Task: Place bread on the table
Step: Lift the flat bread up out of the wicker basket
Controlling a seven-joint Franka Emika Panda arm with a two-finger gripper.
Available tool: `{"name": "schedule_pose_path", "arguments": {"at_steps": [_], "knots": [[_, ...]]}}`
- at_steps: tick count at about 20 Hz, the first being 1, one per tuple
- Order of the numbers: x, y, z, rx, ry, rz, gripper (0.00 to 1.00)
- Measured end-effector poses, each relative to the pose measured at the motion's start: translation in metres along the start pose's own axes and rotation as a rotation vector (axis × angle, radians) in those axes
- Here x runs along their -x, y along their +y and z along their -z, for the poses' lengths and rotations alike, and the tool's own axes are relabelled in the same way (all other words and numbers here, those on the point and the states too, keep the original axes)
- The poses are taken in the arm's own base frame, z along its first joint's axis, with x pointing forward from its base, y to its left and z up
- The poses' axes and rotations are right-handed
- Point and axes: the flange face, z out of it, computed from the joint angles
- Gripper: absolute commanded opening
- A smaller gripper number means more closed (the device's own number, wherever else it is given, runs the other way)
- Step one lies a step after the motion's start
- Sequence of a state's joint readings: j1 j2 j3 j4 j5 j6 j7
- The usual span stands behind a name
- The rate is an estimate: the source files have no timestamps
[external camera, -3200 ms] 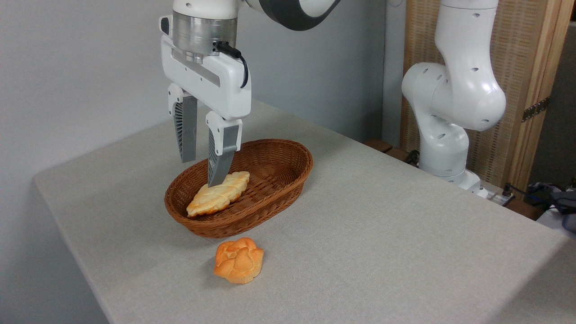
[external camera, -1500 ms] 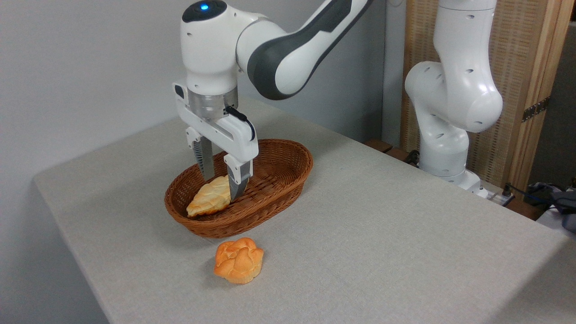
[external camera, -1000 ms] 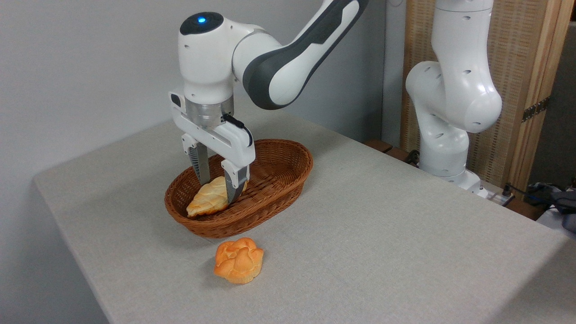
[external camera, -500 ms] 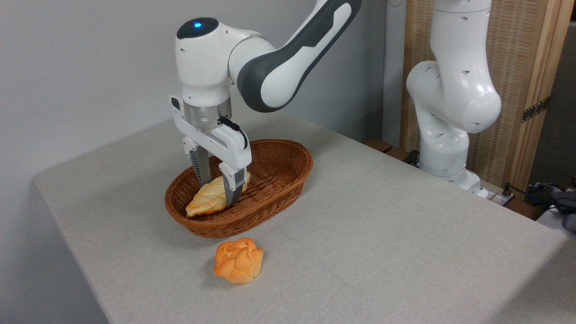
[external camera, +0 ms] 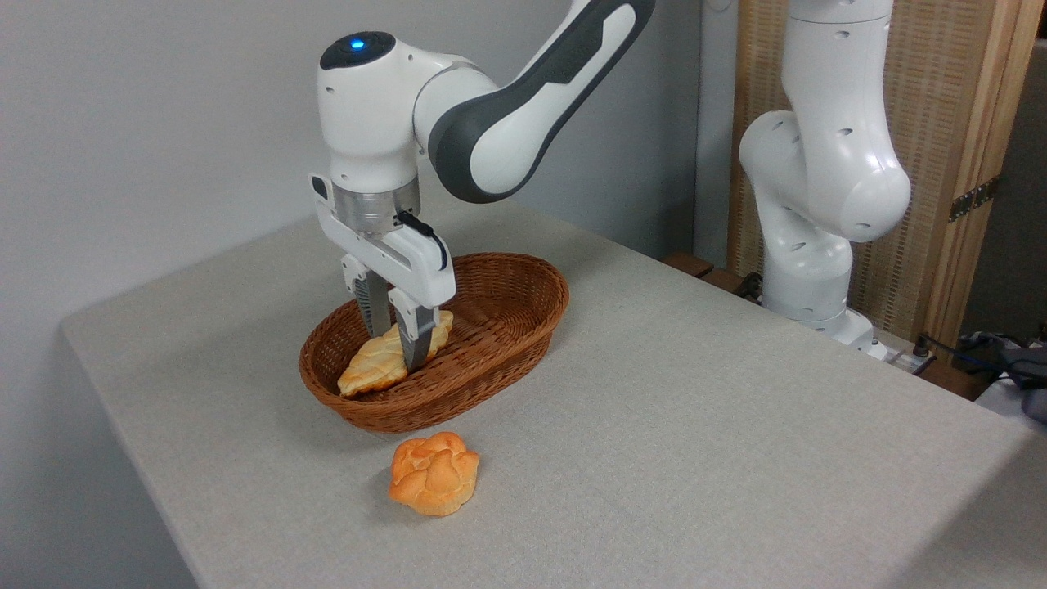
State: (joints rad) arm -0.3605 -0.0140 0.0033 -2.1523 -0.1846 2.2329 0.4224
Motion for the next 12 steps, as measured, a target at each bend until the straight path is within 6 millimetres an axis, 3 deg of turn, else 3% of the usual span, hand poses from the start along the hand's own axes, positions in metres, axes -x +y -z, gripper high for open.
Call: {"name": "schedule_pose_path", "arguments": {"at_steps": [6, 12], "knots": [[-0.001, 0.0, 0.005, -0.003, 0.009, -0.001, 0.37], [0.002, 0.008, 0.043, -0.006, 0.038, -0.011, 0.4]]}}
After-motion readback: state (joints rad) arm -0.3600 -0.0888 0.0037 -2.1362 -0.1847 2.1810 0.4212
